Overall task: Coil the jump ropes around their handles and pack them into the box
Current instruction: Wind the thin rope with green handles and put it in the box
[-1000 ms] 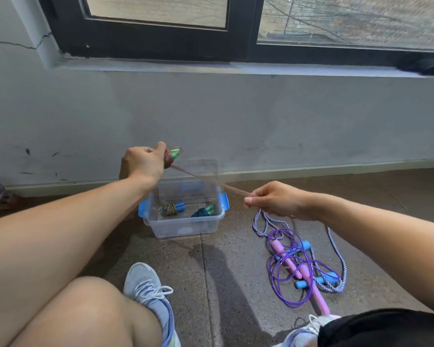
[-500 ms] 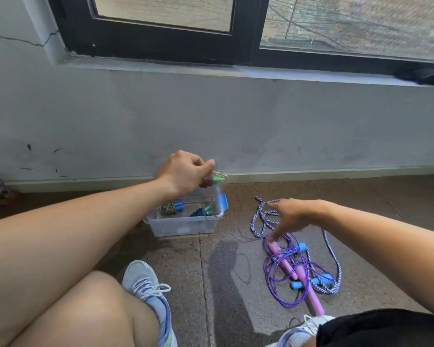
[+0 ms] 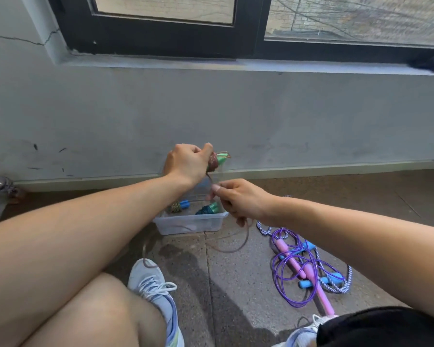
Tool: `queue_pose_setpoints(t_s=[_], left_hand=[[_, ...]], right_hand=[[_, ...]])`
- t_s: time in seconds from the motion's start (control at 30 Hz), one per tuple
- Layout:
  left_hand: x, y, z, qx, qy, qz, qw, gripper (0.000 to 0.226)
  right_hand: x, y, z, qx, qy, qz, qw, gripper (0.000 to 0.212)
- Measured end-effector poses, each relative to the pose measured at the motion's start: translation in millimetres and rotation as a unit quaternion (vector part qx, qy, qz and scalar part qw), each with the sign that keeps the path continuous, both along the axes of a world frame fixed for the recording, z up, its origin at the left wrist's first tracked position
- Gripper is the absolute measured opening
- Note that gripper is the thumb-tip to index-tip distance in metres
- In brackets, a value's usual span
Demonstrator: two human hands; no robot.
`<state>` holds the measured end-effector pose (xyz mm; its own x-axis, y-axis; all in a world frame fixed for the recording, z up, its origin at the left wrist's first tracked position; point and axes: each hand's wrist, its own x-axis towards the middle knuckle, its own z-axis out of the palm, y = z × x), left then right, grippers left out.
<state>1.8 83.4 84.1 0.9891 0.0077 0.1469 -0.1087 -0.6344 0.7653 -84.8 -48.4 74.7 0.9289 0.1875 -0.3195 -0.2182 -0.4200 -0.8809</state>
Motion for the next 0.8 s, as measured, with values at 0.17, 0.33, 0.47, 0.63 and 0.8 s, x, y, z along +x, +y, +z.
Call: queue_pose_setpoints(t_s=[0.17,0.33,0.47,0.63,0.8], left_hand=[[6,18,-15,0.107,-0.001,-0.038,0.994,0.042],[-1,20,-10,0.187,-0.02,-0.22,0.957,0.037],[-10,17,-2,0.147,-0.014,-0.299,0.943,0.051],[-30,-12,19,0.046,-0.041,-0.368,0.928,0.053],[-40,-21,29,-0.076,-0.028,-0.311,0.947,0.05]], right_hand=[[-11,8,25,-0.354,-0.229,0.12,0.899,0.027],[3,-19,58,-0.367,-0.272,0.064,0.887,0.026],[17,-57,59,-0.12,-0.246,-0.022,0.962,0.023],[13,-67,42,0.067,-0.181,-0.08,0.978,0.022],[13,-59,25,0.243,-0.07,-0.117,0.96,0.016]])
